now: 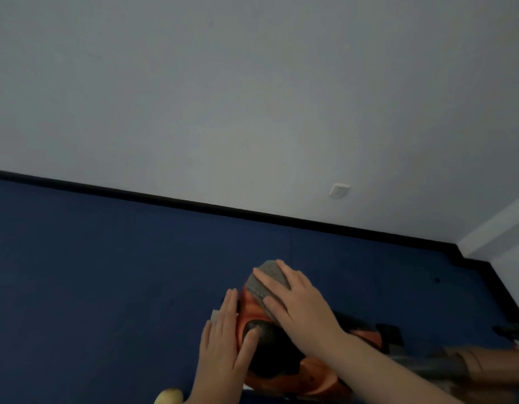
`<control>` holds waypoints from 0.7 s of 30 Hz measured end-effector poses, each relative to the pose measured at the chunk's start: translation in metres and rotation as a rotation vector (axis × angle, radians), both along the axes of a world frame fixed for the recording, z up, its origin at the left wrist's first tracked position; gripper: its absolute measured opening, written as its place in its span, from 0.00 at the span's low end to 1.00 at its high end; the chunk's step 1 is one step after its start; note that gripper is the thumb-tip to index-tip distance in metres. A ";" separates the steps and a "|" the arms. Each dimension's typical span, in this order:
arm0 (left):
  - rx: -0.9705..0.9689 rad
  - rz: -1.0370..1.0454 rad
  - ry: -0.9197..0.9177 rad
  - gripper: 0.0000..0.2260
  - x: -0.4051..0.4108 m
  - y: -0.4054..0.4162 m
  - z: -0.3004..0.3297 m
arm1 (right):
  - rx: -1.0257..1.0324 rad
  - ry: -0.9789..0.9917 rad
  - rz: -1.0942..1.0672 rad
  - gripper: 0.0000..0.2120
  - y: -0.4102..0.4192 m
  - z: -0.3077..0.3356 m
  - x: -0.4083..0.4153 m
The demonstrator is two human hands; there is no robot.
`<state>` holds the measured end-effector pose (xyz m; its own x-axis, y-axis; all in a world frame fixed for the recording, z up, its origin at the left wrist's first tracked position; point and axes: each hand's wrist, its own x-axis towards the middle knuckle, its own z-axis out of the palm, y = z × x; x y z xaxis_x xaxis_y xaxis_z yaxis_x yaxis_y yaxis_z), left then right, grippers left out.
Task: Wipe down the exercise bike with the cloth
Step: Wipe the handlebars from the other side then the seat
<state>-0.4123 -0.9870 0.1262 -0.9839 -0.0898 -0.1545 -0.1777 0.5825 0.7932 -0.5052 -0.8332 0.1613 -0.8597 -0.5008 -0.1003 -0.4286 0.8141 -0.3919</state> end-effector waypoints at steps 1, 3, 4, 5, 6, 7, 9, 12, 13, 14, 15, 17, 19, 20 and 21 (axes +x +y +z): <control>0.002 -0.033 0.006 0.30 -0.002 -0.004 0.000 | 0.022 0.004 -0.024 0.23 0.001 -0.001 0.004; 0.015 -0.084 0.020 0.32 -0.007 -0.008 0.002 | 0.073 0.022 -0.062 0.23 -0.004 -0.001 -0.001; 0.001 -0.127 0.021 0.32 -0.009 -0.012 0.003 | 0.087 0.009 -0.096 0.22 -0.014 0.001 -0.009; -0.023 -0.170 0.027 0.33 -0.012 -0.015 0.004 | 0.095 -0.016 -0.135 0.21 -0.026 0.002 -0.019; -0.046 -0.209 0.033 0.33 -0.015 -0.018 0.005 | 0.098 -0.054 -0.173 0.20 -0.038 0.004 -0.030; -0.065 -0.243 0.036 0.34 -0.018 -0.021 0.006 | 0.098 -0.091 -0.208 0.18 -0.048 0.006 -0.039; -0.096 -0.299 0.041 0.36 -0.021 -0.026 0.005 | 0.122 -0.082 -0.235 0.16 -0.059 0.010 -0.045; -0.121 -0.357 0.023 0.41 -0.026 -0.035 0.002 | 0.089 0.043 -0.212 0.19 -0.043 0.007 -0.016; -0.100 -0.370 0.013 0.42 -0.028 -0.038 0.001 | 0.074 0.068 -0.217 0.21 -0.035 0.005 0.000; -0.077 -0.386 0.003 0.44 -0.032 -0.040 -0.001 | 0.072 0.069 -0.242 0.23 -0.028 0.004 0.015; -0.060 -0.407 -0.004 0.45 -0.035 -0.042 -0.001 | 0.093 0.056 -0.275 0.24 -0.023 0.002 0.027; -0.031 -0.439 -0.002 0.47 -0.040 -0.046 -0.003 | 0.154 0.045 -0.330 0.24 -0.020 0.000 0.031; -0.013 -0.458 0.004 0.48 -0.045 -0.049 -0.004 | 0.163 0.043 -0.390 0.24 -0.031 0.003 0.014; -0.005 -0.467 0.006 0.49 -0.047 -0.049 -0.004 | 0.150 0.014 -0.433 0.23 -0.037 0.005 0.000; 0.007 -0.476 0.002 0.50 -0.049 -0.050 -0.004 | 0.129 -0.035 -0.481 0.22 -0.042 0.008 -0.014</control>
